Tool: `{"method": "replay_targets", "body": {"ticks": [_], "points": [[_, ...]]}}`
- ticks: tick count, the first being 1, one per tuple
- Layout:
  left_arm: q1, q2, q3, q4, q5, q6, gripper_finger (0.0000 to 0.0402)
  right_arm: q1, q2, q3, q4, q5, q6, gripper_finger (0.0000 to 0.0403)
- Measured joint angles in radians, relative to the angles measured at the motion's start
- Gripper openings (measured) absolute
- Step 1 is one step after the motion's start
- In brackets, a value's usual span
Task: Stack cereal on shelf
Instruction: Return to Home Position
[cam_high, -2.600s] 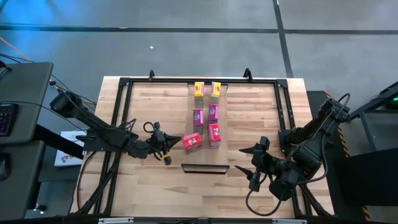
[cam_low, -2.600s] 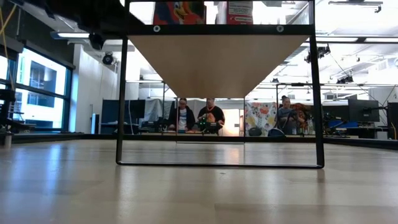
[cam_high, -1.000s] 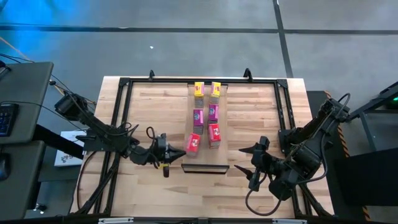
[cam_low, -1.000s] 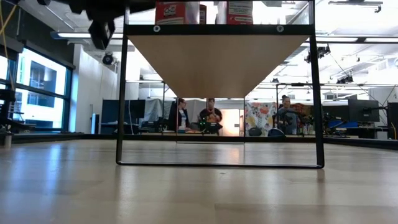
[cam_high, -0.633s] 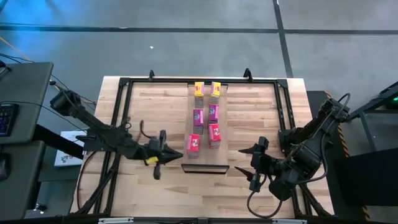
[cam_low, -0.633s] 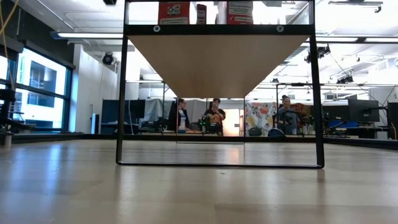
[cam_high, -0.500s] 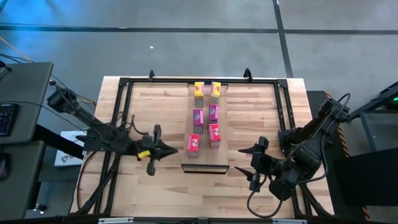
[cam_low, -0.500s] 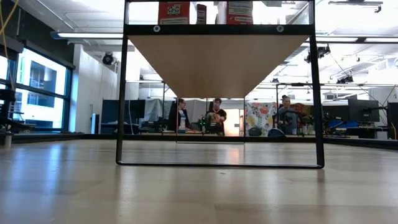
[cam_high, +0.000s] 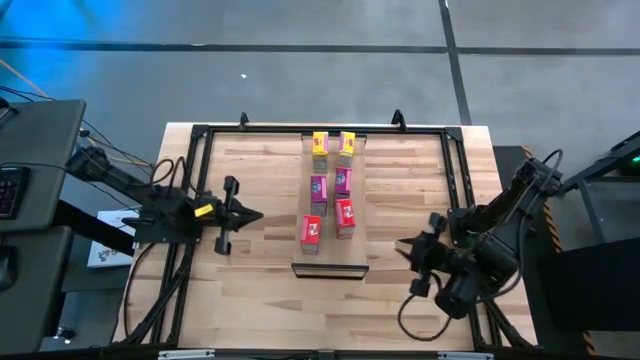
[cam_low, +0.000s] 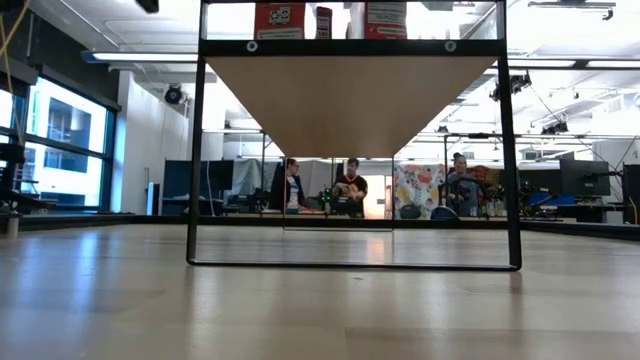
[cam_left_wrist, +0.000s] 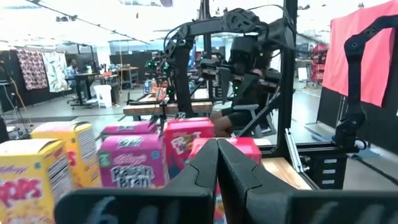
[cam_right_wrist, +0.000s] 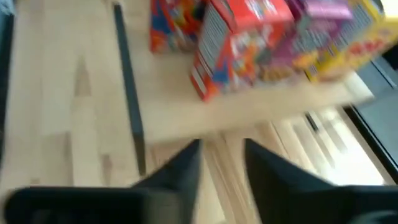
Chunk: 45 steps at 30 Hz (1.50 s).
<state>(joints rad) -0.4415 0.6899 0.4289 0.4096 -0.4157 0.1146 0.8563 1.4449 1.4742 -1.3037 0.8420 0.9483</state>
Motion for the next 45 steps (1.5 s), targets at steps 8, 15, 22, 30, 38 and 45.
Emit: {"method": "replay_targets", "body": {"ticks": [8,15,22,30,38,45], "points": [[0.037,-0.150,-0.154,0.009,0.047,-0.008,0.0000,0.128,-0.026,-0.072,-0.118,0.121,0.258,0.0019],[0.037,-0.221,-0.219,0.038,0.121,-0.031,0.0000,0.110,-0.226,-0.475,0.321,0.165,0.187,0.0002],[0.037,-0.260,-0.221,0.049,0.151,-0.023,0.0000,-0.054,-0.536,-0.892,1.120,-0.063,-0.283,0.0000],[0.037,-0.270,-0.220,-0.006,0.156,-0.008,0.0000,-0.212,-0.691,-1.036,1.461,-0.245,-0.689,0.0000],[0.053,-0.303,-0.220,-0.141,0.172,-0.005,0.0000,-0.235,-0.701,-1.037,1.442,-0.250,-0.797,0.0000],[0.129,-0.390,-0.227,-0.197,0.259,0.003,0.0000,-0.235,-0.700,-1.037,1.391,-0.252,-0.747,0.0000]]}}
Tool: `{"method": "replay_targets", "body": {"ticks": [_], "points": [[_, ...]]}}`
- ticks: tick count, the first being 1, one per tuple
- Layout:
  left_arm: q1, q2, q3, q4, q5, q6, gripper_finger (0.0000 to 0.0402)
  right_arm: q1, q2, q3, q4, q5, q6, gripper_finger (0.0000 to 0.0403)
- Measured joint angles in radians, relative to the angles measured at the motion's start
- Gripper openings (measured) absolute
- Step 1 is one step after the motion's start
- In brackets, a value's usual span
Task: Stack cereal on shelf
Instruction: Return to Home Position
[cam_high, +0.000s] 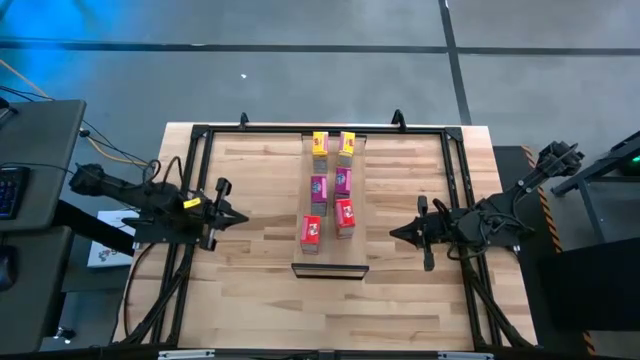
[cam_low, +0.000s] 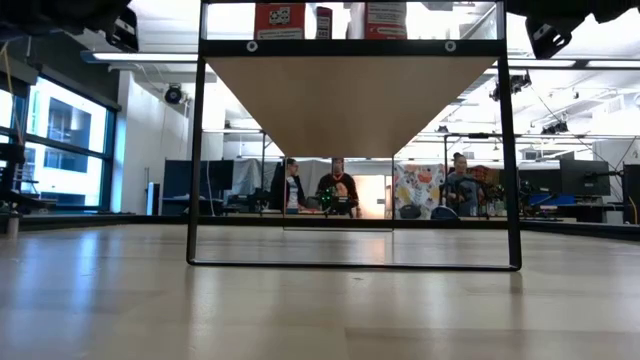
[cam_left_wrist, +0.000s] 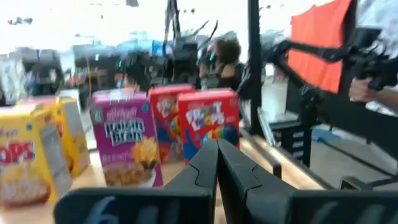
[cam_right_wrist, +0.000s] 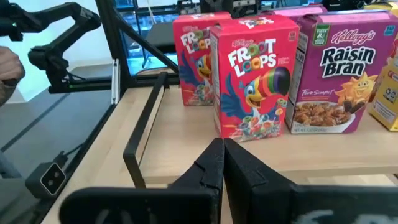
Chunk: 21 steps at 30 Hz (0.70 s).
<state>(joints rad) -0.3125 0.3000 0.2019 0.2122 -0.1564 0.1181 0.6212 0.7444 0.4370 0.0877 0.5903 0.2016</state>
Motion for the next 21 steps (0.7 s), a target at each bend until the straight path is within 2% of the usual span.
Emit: {"method": "replay_targets", "body": {"ticks": [4,12,16,21], "points": [[0.081,-0.043,-0.052,0.044,0.102,0.008,0.0000,0.000,0.000,0.000,0.000,0.000,0.000,0.0000],[0.259,-0.105,-0.161,0.093,0.288,-0.115,0.0000,0.000,0.000,0.000,-0.016,-0.001,0.065,0.0000],[0.299,-0.117,-0.191,0.089,0.297,-0.147,0.0000,0.000,0.000,0.000,-0.046,-0.001,0.089,0.0000],[0.290,-0.117,-0.191,0.070,0.297,-0.189,0.0000,0.000,0.000,0.000,-0.071,-0.001,0.105,0.0000]]}}
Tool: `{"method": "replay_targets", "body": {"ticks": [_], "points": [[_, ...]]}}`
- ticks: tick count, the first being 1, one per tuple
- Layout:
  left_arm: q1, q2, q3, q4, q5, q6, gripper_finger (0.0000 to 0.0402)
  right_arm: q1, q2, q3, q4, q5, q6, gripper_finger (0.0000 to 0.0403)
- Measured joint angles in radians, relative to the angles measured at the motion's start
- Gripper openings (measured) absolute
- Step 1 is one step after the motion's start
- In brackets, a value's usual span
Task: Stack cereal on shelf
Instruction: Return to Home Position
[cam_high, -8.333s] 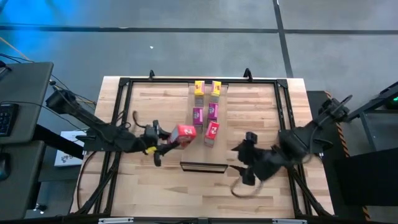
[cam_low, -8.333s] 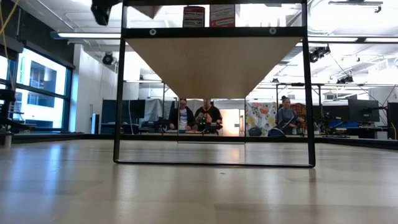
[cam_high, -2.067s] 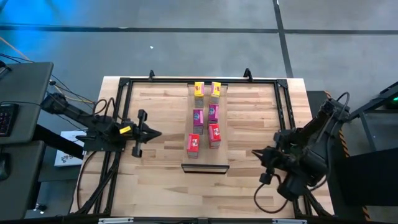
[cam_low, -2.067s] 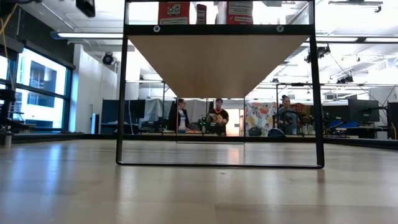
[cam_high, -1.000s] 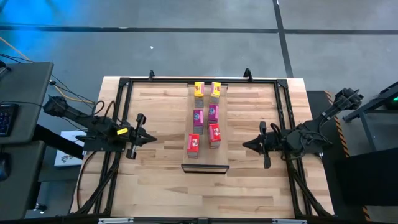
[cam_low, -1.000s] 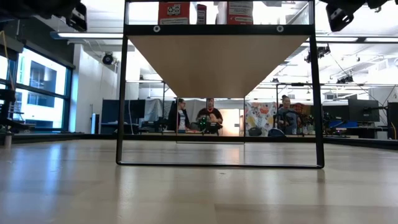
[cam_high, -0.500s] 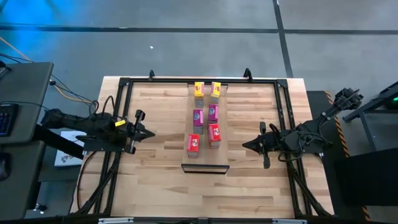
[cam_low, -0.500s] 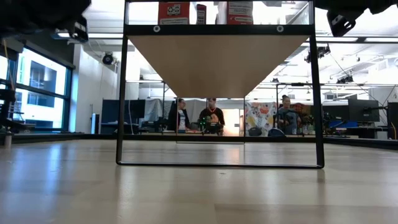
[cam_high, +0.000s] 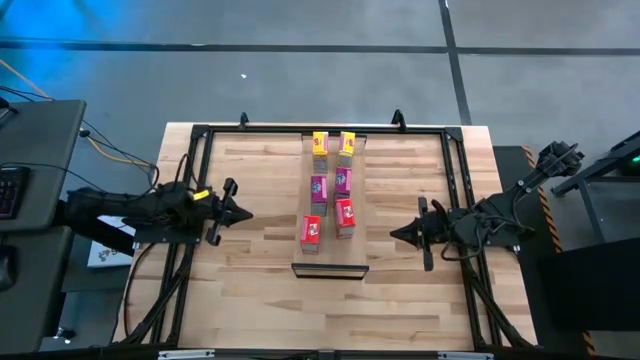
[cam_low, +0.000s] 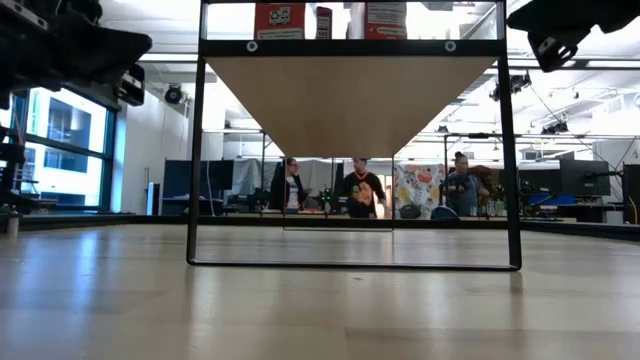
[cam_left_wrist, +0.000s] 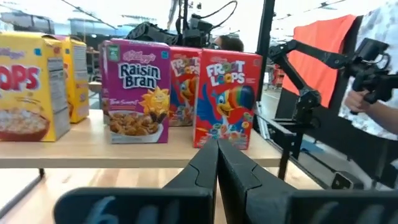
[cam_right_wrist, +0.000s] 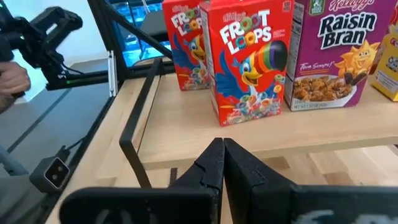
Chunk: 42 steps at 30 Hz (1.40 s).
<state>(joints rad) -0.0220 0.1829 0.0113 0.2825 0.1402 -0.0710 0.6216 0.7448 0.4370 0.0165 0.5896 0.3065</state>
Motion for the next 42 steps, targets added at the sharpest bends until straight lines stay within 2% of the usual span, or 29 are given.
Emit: {"method": "replay_targets", "body": {"ticks": [5,9,12,17,20,22,27,31,35,42], "points": [[-0.026,0.000,0.001,-0.037,-0.005,0.012,0.0000,0.000,0.000,0.000,-0.067,0.008,0.033,0.0000],[-0.027,-0.001,0.002,0.061,0.005,0.023,0.0000,0.000,-0.021,-0.001,-0.138,0.036,0.109,0.0000],[-0.027,0.000,0.002,0.067,0.005,0.038,0.0000,0.001,-0.062,-0.020,-0.153,0.038,0.131,0.0000],[-0.027,0.000,0.002,0.053,0.004,0.029,0.0000,-0.009,-0.145,-0.202,0.107,-0.029,0.063,0.0000],[-0.027,0.000,0.002,0.055,0.004,0.000,0.0000,-0.054,-0.204,-0.294,0.285,-0.111,-0.021,0.0000],[-0.027,0.000,0.002,0.055,0.004,-0.026,0.0000,-0.096,-0.247,-0.325,0.332,-0.176,-0.066,0.0000],[-0.026,0.000,0.002,0.048,0.004,-0.066,0.0000,-0.211,-0.341,-0.371,0.314,-0.261,-0.133,0.0000],[-0.026,0.000,0.002,0.049,0.004,-0.067,0.0000,-0.273,-0.395,-0.376,0.194,-0.289,-0.143,0.0000],[-0.026,0.000,0.002,0.049,0.004,-0.067,0.0000,-0.289,-0.424,-0.379,0.111,-0.321,-0.131,0.0000],[-0.026,0.000,0.002,0.048,0.004,-0.066,0.0000,-0.288,-0.438,-0.427,0.145,-0.310,-0.169,0.0000]]}}
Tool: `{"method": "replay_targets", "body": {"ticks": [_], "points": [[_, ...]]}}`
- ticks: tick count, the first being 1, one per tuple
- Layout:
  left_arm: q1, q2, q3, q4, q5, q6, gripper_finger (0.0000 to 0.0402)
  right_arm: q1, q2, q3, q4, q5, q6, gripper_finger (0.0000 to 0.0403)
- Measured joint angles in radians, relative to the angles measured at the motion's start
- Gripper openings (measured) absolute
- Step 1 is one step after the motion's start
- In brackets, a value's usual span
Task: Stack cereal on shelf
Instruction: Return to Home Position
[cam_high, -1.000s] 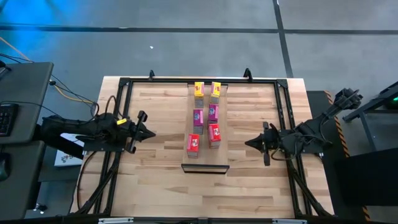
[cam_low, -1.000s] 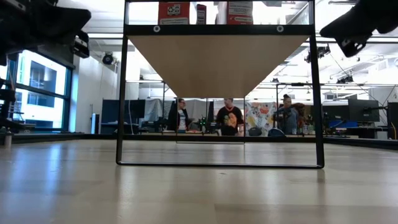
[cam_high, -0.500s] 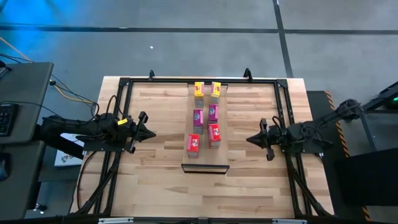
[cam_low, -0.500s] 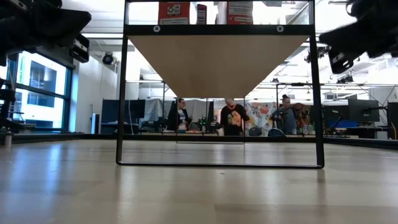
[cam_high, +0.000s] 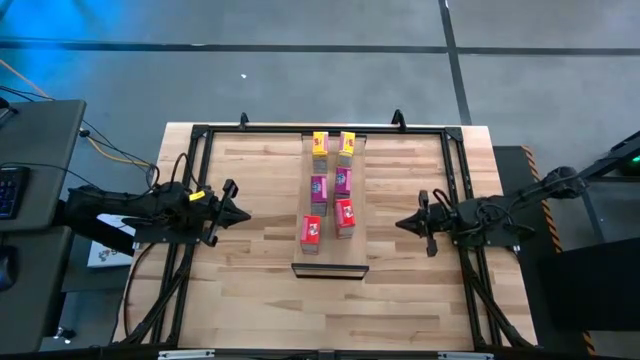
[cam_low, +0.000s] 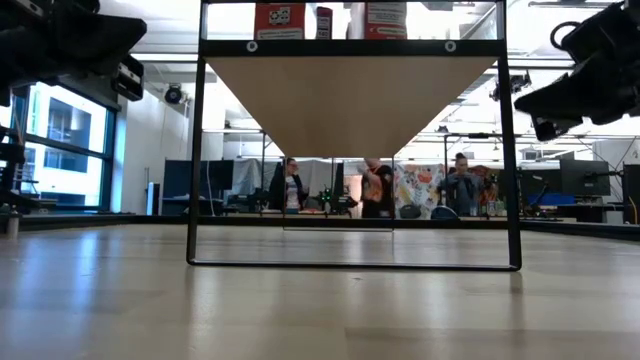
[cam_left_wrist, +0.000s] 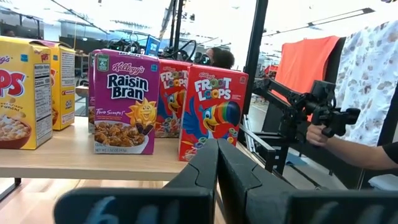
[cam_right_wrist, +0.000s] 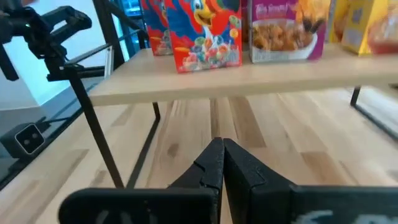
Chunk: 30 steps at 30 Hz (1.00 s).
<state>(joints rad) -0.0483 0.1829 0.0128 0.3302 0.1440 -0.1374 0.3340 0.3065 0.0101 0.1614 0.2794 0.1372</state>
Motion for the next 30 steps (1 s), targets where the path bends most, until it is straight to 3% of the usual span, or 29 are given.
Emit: {"method": "replay_targets", "body": {"ticks": [7,14,19,22,27,30], "points": [[-0.008,-0.015,0.000,-0.008,-0.001,0.000,0.0000,-0.034,-0.008,0.000,0.015,-0.015,-0.090,0.0000],[-0.011,-0.160,-0.001,-0.054,-0.001,0.000,0.0000,-0.077,-0.008,0.000,-0.101,-0.015,-0.046,0.0000],[-0.003,-0.179,0.000,-0.116,-0.002,0.000,0.0000,-0.088,-0.008,-0.001,-0.085,-0.019,-0.092,0.0000],[-0.006,-0.179,-0.002,-0.252,-0.002,-0.001,0.0000,-0.090,-0.008,-0.001,-0.086,-0.019,-0.142,0.0000],[-0.006,-0.180,0.000,-0.295,-0.035,-0.016,0.0000,-0.092,-0.005,-0.001,-0.095,0.099,-0.181,0.0000],[-0.006,-0.180,-0.001,-0.305,-0.050,-0.016,0.0000,-0.092,-0.005,-0.001,-0.091,0.148,-0.072,0.0000]]}}
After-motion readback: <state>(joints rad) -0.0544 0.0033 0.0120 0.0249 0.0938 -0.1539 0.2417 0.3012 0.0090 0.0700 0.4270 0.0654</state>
